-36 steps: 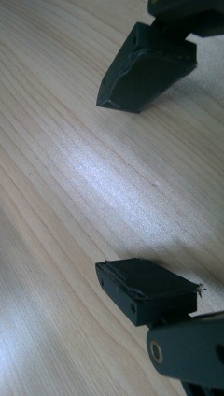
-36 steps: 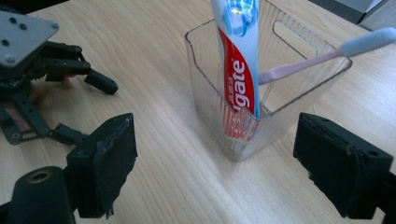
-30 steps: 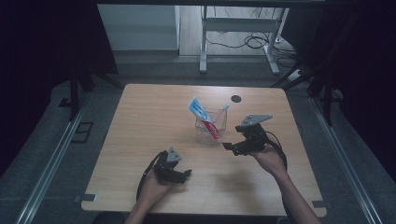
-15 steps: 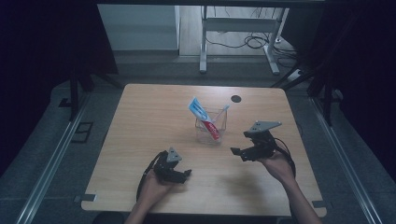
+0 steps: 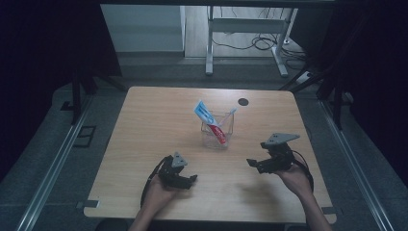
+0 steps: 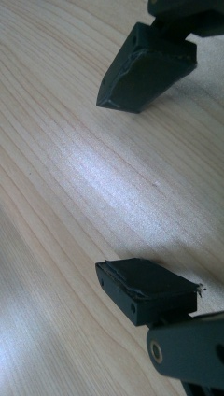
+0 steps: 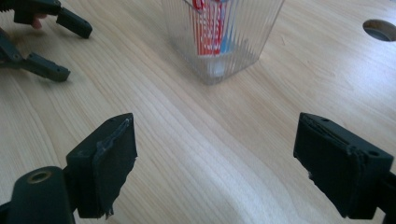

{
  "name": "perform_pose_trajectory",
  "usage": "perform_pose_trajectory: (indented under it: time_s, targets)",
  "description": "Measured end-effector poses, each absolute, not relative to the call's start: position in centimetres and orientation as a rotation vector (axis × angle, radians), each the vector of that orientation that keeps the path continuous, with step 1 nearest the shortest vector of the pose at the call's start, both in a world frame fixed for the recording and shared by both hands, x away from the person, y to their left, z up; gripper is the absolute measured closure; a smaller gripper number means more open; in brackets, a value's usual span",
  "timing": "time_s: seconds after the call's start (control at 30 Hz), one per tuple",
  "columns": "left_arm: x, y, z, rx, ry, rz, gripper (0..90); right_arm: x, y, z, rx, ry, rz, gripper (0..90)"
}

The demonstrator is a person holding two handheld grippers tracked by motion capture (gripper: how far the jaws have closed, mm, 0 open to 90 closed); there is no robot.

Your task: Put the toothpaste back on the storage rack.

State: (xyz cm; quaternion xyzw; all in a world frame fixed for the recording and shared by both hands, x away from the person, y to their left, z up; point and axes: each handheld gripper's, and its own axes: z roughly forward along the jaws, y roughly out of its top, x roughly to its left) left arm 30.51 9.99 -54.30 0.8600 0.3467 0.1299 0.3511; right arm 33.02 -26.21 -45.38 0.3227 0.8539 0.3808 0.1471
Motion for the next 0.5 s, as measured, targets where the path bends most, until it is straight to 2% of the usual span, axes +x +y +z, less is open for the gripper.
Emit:
perform_pose_trajectory:
  time_s: [0.5]
  targets:
    - [30.5, 10.0, -54.3, 2.225, 0.899, 0.336, 18.1, 30.8, -26.9, -47.9, 0.956, 2.44, 1.088, 13.0]
